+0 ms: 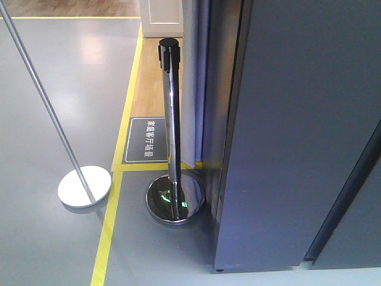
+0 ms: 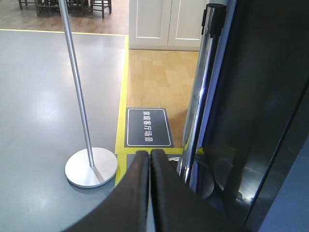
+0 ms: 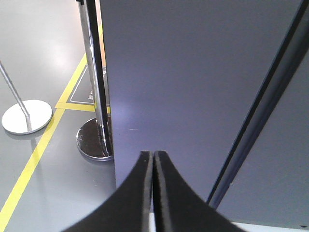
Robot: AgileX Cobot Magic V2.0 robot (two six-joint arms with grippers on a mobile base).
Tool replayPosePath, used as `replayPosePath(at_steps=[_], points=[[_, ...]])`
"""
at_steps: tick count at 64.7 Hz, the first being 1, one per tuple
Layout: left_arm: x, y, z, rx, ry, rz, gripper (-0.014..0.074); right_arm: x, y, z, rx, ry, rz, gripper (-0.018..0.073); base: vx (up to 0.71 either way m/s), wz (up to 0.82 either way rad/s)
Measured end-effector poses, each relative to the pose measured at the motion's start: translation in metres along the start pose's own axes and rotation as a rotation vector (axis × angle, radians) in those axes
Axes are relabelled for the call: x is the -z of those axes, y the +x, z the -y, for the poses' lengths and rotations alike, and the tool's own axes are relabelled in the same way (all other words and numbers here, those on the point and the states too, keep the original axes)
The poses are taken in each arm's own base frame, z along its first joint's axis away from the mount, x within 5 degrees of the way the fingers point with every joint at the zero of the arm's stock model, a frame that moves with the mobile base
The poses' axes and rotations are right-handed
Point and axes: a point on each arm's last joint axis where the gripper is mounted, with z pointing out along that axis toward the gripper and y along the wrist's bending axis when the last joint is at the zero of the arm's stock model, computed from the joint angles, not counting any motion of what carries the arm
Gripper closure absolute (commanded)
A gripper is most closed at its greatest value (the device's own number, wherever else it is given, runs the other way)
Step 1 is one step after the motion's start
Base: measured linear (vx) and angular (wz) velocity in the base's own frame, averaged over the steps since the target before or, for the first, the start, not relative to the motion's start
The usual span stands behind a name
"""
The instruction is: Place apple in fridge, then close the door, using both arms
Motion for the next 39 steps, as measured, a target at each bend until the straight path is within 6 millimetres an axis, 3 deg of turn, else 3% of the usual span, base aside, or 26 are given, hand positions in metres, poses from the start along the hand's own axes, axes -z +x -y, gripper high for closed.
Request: replayPosePath(at_steps=[17, 39], points=[[0.000, 0.000, 0.000, 0.000, 0.000, 0.000, 0.0602, -0.002, 0.002, 0.000, -0.018, -0.001, 0.001, 0.0563, 0.00, 0.00], [0.000, 0.000, 0.000, 0.000, 0.000, 0.000, 0.0602, -0.034, 0.068, 0.004, -0.163, 0.044, 0.103, 0.0563, 0.00, 0.00]])
